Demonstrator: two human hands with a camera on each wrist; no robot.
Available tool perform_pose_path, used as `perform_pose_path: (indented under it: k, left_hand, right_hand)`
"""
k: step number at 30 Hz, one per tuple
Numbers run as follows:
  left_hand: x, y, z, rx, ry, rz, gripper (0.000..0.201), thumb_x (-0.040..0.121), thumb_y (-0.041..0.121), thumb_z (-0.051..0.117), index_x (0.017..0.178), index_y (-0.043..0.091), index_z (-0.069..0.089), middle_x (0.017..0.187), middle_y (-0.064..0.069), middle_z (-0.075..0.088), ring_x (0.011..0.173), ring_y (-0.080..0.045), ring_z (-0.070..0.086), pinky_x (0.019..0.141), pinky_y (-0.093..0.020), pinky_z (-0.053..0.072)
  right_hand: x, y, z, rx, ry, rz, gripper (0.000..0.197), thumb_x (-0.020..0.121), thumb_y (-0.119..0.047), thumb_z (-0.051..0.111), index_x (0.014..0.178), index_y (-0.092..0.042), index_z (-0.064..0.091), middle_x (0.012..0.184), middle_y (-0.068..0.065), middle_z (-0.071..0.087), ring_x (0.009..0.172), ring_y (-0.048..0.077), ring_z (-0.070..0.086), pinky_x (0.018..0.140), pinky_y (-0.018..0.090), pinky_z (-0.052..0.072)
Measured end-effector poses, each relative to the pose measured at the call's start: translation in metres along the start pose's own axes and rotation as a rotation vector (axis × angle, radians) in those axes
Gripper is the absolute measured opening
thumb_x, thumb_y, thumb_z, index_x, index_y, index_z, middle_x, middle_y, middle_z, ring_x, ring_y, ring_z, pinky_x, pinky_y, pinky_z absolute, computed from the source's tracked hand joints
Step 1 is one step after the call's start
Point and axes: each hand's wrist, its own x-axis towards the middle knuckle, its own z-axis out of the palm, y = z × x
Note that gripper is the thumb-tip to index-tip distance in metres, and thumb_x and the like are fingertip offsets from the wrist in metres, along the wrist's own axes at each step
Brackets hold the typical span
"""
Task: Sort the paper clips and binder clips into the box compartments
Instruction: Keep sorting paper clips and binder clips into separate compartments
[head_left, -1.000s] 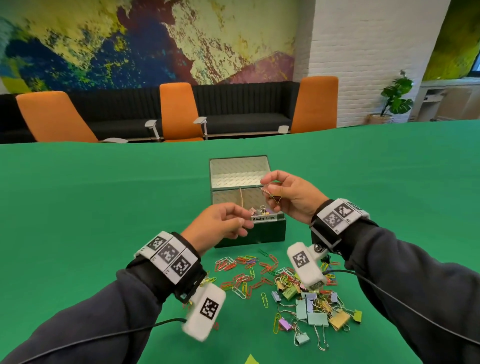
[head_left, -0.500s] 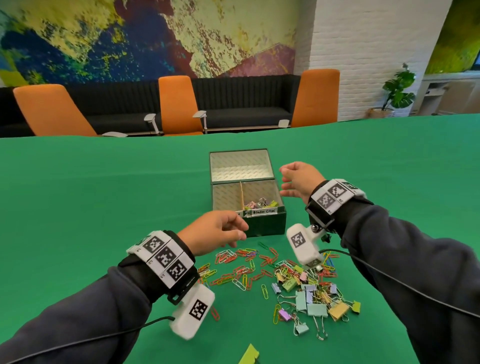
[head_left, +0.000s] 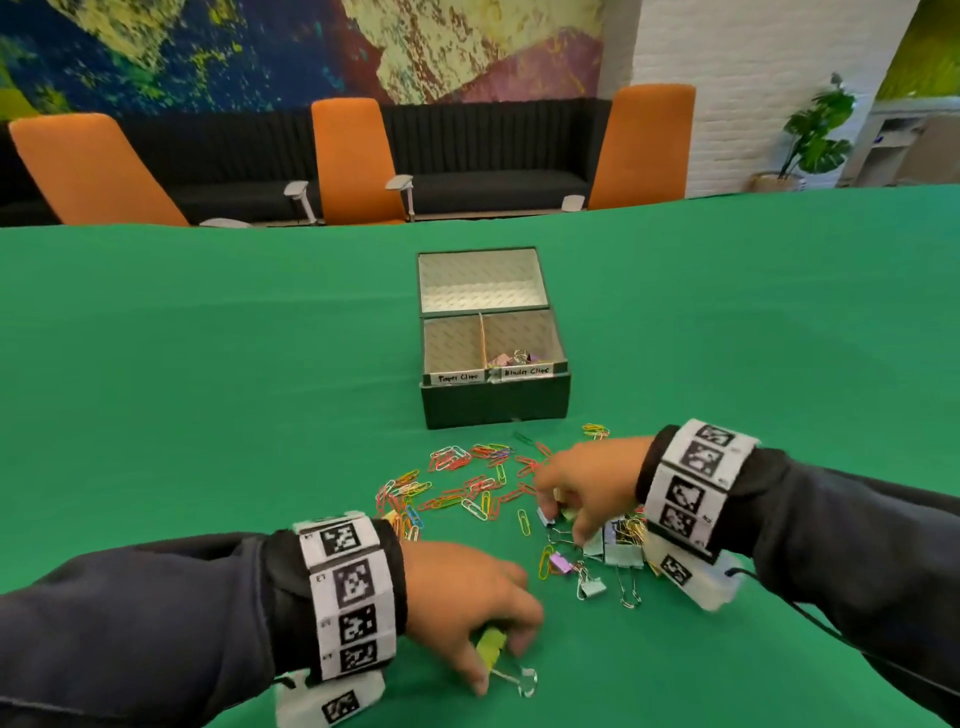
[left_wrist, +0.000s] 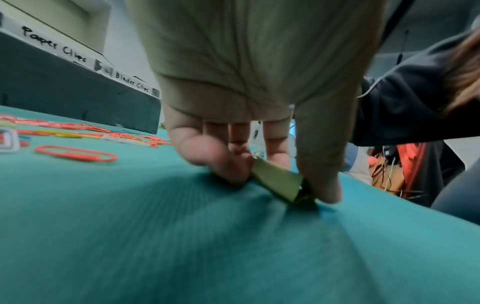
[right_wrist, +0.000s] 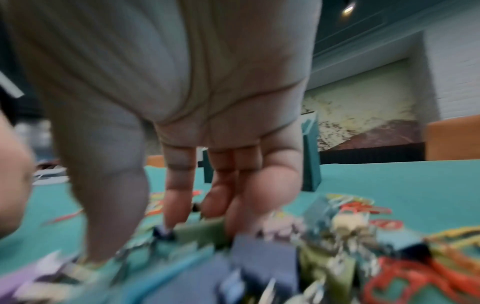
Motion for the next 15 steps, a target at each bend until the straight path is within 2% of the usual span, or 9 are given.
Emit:
perform_pose_path:
  k: [3, 6, 9, 10, 12, 13, 15]
  left_hand:
    - [0.003, -0.002, -0.003, 0.039, 0.03, -0.094, 0.036, 0.078, 0.016, 0.068, 0.111, 0.01, 0.054, 0.114, -0.014, 0.047, 0.093, -0.033, 0.052, 0.067, -0.03, 0.032]
    - [0.004, -0.018, -0.008, 0.029, 0.116, -0.18, 0.032, 0.077, 0.01, 0.062, 0.108, 0.01, 0.053, 0.112, -0.012, 0.047, 0.094, -0.029, 0.051, 0.074, -0.032, 0.039]
    - [0.004, -0.043, -0.009, -0.032, 0.183, -0.284, 0.033, 0.075, 0.009, 0.059, 0.107, 0.011, 0.051, 0.112, -0.008, 0.045, 0.096, -0.027, 0.051, 0.083, -0.036, 0.046]
    - [0.004, -0.05, -0.01, -0.047, 0.199, -0.312, 0.034, 0.074, 0.009, 0.059, 0.108, 0.012, 0.052, 0.112, -0.008, 0.044, 0.096, -0.027, 0.051, 0.085, -0.036, 0.046]
    - [0.004, -0.062, -0.015, -0.094, 0.253, -0.343, 0.034, 0.074, 0.007, 0.058, 0.107, 0.013, 0.055, 0.106, -0.006, 0.043, 0.092, -0.023, 0.049, 0.085, -0.029, 0.044]
    - [0.002, -0.065, -0.018, -0.137, 0.296, -0.351, 0.032, 0.075, 0.007, 0.057, 0.106, 0.014, 0.056, 0.101, -0.003, 0.042, 0.087, -0.019, 0.047, 0.081, -0.025, 0.042]
    - [-0.002, -0.072, -0.024, -0.359, 0.409, -0.35, 0.03, 0.074, 0.005, 0.057, 0.1, 0.022, 0.058, 0.09, 0.0, 0.046, 0.077, -0.016, 0.047, 0.074, -0.027, 0.042]
  right_hand:
    - [0.004, -0.006, 0.007, -0.118, 0.057, -0.022, 0.036, 0.078, -0.021, 0.069, 0.11, -0.015, 0.054, 0.096, 0.001, 0.054, 0.088, 0.02, 0.05, 0.066, 0.025, 0.033]
    - [0.003, -0.009, 0.006, -0.127, 0.15, -0.028, 0.029, 0.082, -0.014, 0.062, 0.109, -0.014, 0.054, 0.111, 0.008, 0.059, 0.095, 0.024, 0.053, 0.069, 0.027, 0.033]
    - [0.001, -0.01, 0.002, -0.138, 0.209, -0.01, 0.033, 0.084, -0.012, 0.058, 0.115, -0.016, 0.05, 0.115, 0.008, 0.055, 0.1, 0.026, 0.054, 0.07, 0.028, 0.034]
    - [0.001, -0.011, 0.001, -0.149, 0.196, -0.003, 0.035, 0.084, -0.013, 0.059, 0.117, -0.017, 0.049, 0.116, 0.008, 0.055, 0.101, 0.026, 0.054, 0.07, 0.028, 0.035]
    - [0.005, -0.013, 0.001, -0.179, 0.13, 0.008, 0.039, 0.083, -0.015, 0.063, 0.119, -0.017, 0.049, 0.117, 0.008, 0.055, 0.102, 0.026, 0.055, 0.071, 0.029, 0.036]
    - [0.008, -0.014, 0.001, -0.187, 0.091, 0.016, 0.041, 0.082, -0.016, 0.065, 0.119, -0.015, 0.049, 0.118, 0.008, 0.056, 0.103, 0.026, 0.055, 0.072, 0.028, 0.037]
    - [0.013, -0.016, -0.001, -0.197, 0.044, 0.031, 0.043, 0.081, -0.014, 0.066, 0.12, -0.013, 0.05, 0.118, 0.009, 0.057, 0.104, 0.027, 0.055, 0.072, 0.028, 0.037]
